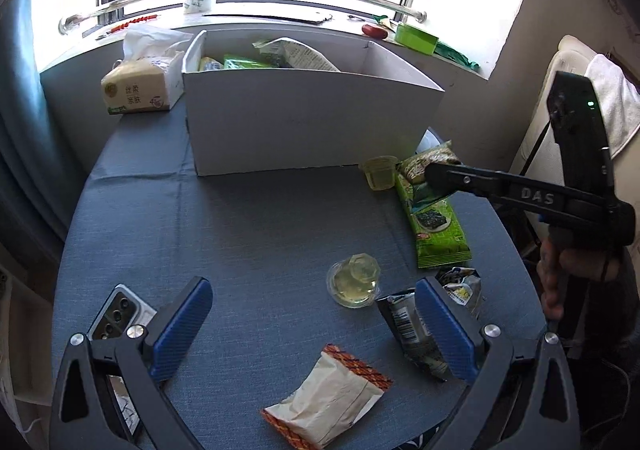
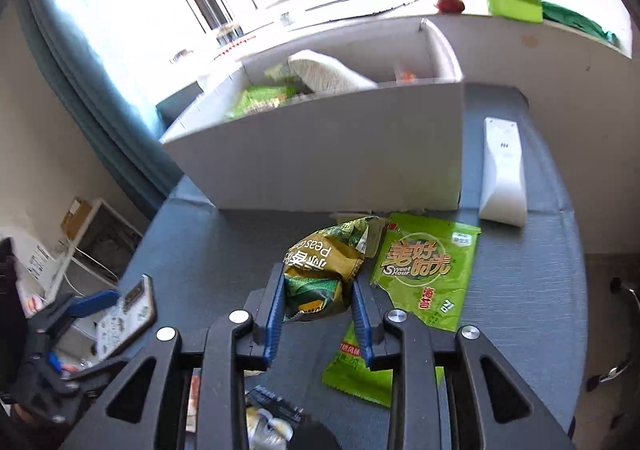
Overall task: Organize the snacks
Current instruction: 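Grasp the small yellow-green chip bag with the right tool while the left grasps the jelly cup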
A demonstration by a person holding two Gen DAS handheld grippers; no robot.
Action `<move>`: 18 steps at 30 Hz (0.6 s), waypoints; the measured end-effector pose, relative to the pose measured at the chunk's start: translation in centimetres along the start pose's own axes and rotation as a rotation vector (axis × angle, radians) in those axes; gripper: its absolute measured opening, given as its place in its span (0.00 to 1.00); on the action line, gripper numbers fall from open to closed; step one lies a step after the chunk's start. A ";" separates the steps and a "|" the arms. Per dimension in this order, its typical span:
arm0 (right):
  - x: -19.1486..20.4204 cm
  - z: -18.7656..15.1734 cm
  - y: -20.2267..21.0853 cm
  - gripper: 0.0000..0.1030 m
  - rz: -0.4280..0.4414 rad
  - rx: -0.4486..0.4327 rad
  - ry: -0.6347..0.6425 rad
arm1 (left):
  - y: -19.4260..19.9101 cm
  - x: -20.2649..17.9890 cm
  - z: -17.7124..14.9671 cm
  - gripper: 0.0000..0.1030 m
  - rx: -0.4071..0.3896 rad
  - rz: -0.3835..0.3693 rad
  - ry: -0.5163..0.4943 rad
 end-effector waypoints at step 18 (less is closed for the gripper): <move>-3.5 -2.3 5.5 0.32 -0.014 -0.079 -0.136 | -7.4 -1.9 0.4 0.39 0.178 -0.022 -0.047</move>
Point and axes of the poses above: each gripper's, at about its wrist camera, not at the fingertips, and y roughly against the way its jaws point, x to its left, z to its top, the point moved 3 cm from there along -y, roughly the way its jaws point
